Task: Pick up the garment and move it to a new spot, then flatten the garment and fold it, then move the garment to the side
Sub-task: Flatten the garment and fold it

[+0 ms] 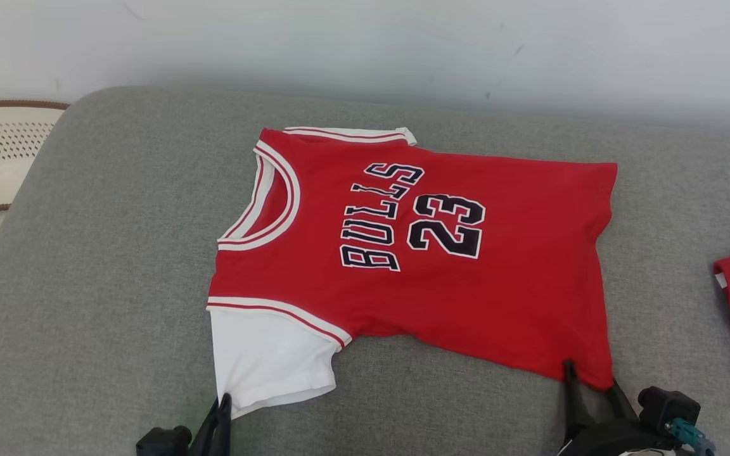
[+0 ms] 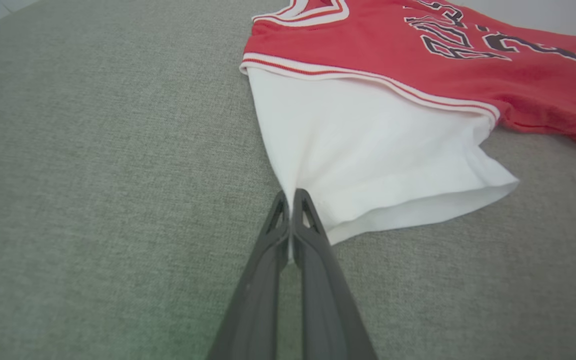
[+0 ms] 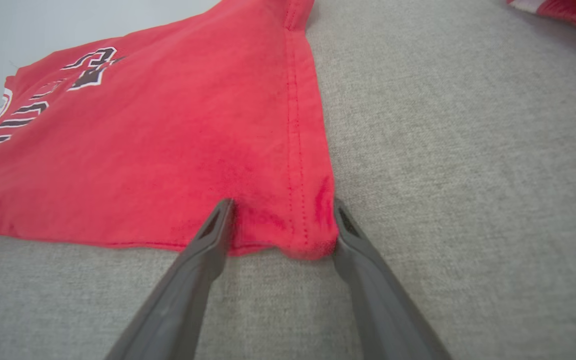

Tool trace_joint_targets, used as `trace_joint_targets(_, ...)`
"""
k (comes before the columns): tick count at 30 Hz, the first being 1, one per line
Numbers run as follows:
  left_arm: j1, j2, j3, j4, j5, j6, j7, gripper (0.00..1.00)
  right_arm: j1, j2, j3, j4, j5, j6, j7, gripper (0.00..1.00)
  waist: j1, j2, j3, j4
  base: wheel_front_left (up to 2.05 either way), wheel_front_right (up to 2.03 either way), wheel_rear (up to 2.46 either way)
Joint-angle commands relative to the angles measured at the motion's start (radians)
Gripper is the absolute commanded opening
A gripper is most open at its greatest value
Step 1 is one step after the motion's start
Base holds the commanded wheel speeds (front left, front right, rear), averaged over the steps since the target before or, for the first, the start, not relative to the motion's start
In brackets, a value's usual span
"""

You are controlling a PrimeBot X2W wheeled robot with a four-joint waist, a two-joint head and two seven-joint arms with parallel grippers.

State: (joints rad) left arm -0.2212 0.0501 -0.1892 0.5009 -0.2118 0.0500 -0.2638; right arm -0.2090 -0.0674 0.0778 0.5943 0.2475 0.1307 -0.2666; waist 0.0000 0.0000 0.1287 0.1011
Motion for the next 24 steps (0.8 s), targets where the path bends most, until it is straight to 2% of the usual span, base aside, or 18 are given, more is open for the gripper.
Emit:
trace_joint_targets(1,0.001,0.001,-0.002,-0.007,0.001,0.004,-0.001,0.0,0.005,0.009,-0.001,0.02,0.007,0.0,0.006,0.0,0.0,0.0,0.006,0.006,0.0,0.0,0.0)
trace_joint_targets(11,-0.001,0.001,0.004,-0.061,0.005,-0.012,-0.001,0.0,0.037,-0.005,-0.021,-0.073,0.026,0.0,0.003,0.0,0.0,0.0,-0.05,-0.021,0.0,0.0,0.0)
trace_joint_targets(24,0.056,0.001,0.018,-0.068,0.003,-0.011,-0.001,0.0,0.096,-0.011,0.004,-0.097,0.038,0.0,0.003,0.0,0.0,0.0,-0.13,-0.053,0.0,0.0,0.0)
